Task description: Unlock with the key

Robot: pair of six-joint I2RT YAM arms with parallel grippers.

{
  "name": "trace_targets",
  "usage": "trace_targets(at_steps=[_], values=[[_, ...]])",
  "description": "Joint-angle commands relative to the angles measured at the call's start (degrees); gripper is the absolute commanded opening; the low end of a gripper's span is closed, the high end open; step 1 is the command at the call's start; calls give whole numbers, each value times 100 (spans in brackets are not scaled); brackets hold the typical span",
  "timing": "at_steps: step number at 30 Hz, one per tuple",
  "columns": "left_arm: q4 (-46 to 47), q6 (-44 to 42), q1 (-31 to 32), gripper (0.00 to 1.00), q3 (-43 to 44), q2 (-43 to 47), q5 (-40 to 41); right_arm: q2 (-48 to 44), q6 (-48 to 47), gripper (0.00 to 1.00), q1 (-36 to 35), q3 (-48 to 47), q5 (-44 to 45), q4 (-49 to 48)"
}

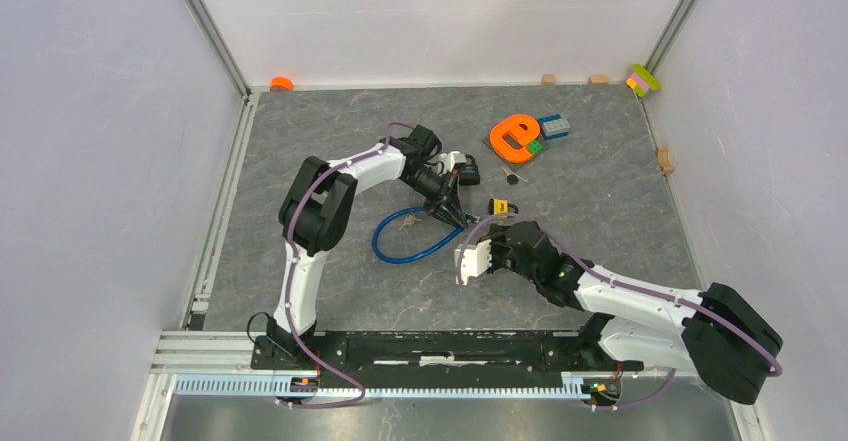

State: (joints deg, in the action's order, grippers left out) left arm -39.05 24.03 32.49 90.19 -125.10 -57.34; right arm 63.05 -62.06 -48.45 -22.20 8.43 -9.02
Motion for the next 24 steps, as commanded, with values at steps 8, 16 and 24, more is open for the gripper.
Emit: trace_targets(at_steps=[8,16,24], values=[[213,418,21,2,-123,574,-557,-256,-13,0,64,642,-178,-1362],[235,486,29,2,-101,543,-519,-15,192,0,63,395,-345,-1075],[258,524,73,2,-81,518,-566,147,446,0,46,72,-499,-865]])
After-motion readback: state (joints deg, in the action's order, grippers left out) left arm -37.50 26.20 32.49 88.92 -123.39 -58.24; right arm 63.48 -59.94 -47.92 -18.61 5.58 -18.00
